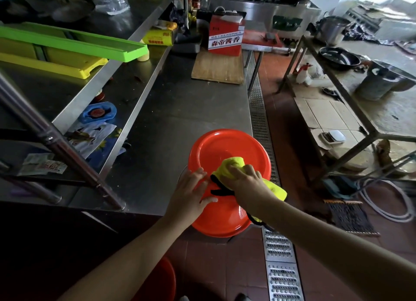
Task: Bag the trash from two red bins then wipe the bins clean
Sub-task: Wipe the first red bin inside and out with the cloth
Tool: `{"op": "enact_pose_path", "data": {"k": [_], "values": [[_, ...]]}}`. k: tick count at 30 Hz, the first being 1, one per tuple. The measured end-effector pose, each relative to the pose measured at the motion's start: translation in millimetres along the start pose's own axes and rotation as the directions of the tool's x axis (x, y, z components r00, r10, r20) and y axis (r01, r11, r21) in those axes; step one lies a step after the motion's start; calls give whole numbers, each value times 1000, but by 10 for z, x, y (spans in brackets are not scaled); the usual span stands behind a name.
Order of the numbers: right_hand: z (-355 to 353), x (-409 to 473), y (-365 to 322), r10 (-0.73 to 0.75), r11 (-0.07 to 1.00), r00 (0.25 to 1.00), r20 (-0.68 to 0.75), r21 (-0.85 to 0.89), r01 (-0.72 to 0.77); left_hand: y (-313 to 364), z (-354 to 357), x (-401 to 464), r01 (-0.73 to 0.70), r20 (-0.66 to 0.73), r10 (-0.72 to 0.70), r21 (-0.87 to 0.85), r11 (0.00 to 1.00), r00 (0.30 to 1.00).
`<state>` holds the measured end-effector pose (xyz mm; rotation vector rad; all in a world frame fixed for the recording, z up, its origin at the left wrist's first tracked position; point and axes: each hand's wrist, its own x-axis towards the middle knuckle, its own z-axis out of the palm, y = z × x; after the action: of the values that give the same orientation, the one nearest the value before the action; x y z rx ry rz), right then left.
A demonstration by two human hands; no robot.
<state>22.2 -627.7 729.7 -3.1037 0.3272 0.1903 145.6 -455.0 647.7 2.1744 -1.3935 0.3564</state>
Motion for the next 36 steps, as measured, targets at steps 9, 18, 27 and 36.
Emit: {"op": "enact_pose_path", "data": {"k": [9, 18, 27, 36], "values": [[-94, 699, 140, -297, 947, 955, 9, -123, 296, 58, 34, 3, 31, -123, -48, -129, 991, 991], [-185, 1284, 43, -208, 973, 974, -86, -118, 197, 20, 83, 58, 48, -124, -53, -49, 998, 991], [-283, 976, 735, 114, 978, 993, 11, -178, -110, -2, 137, 81, 30, -137, -18, 89, 996, 990], [-108, 68, 454, -40, 999, 997, 60, 19, 39, 80, 144, 17, 160, -56, -161, -27, 987, 985]]}}
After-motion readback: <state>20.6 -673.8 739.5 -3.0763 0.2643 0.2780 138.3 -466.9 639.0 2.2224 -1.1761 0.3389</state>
